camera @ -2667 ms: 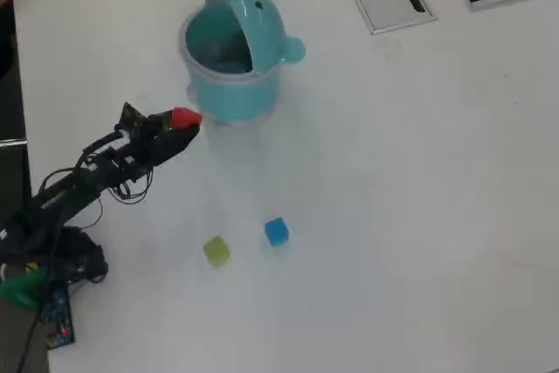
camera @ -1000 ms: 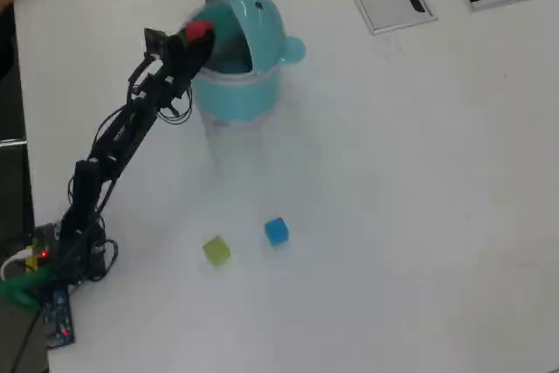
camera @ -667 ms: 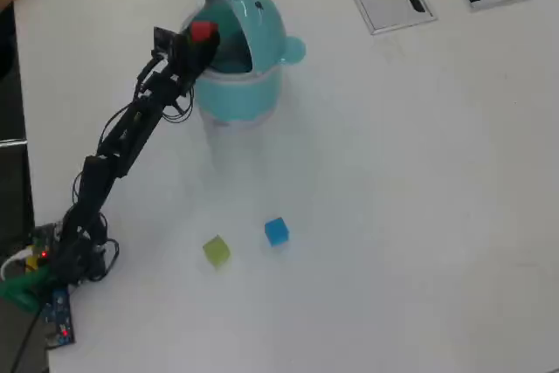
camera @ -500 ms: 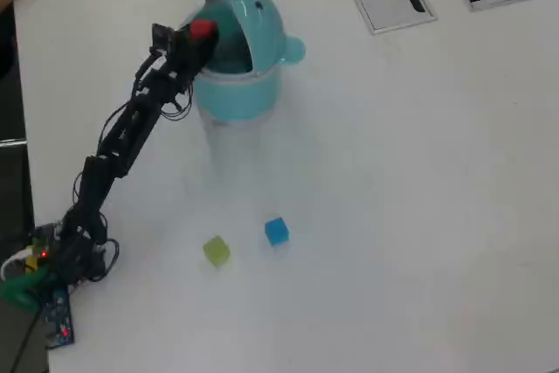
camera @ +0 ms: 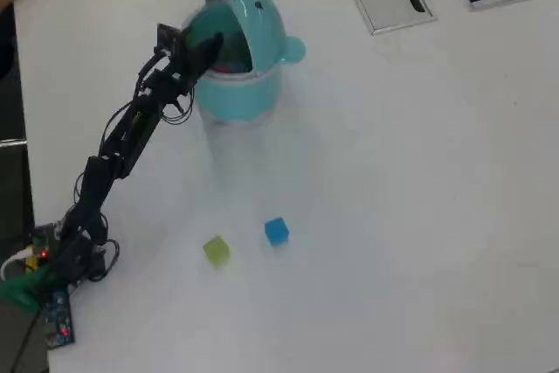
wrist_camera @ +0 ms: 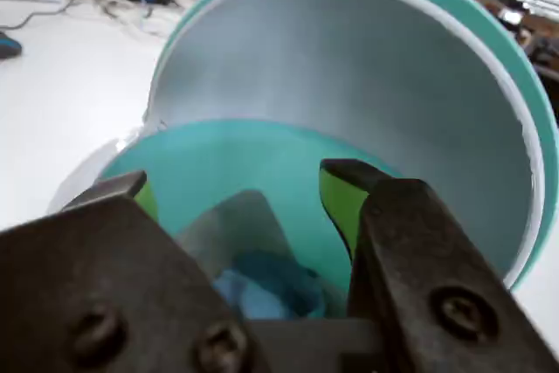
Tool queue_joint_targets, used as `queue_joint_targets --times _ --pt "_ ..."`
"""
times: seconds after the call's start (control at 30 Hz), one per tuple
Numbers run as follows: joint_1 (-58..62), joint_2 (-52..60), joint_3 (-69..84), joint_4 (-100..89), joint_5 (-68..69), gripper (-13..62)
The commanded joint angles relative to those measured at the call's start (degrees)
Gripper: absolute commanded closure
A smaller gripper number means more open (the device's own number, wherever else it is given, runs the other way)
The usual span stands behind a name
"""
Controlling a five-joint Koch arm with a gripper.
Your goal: Grasp RGB lego blocks and put them in the bin one by one.
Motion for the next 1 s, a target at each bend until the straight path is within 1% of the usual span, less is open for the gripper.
queue_joint_targets --times 0.0,0.13,0.27,0.4,0.53,0.63,0.7,0.97 --pt "1.32 5.8 -5.19 2.55 1.41 15.5" --pt "3.52 8.0 -5.19 3.87 7.21 15.5" --pt "4.75 8.35 -5.1 4.04 9.93 14.9" --pt "5.54 9.58 -5.19 9.4 15.12 15.0" --pt "8.53 9.14 -10.02 10.2 15.21 15.1" --pt "10.55 8.96 -16.35 18.9 15.21 15.2" --pt "11.43 8.88 -19.25 21.36 15.21 15.2" --pt "11.16 10.81 -20.74 31.11 15.21 14.9"
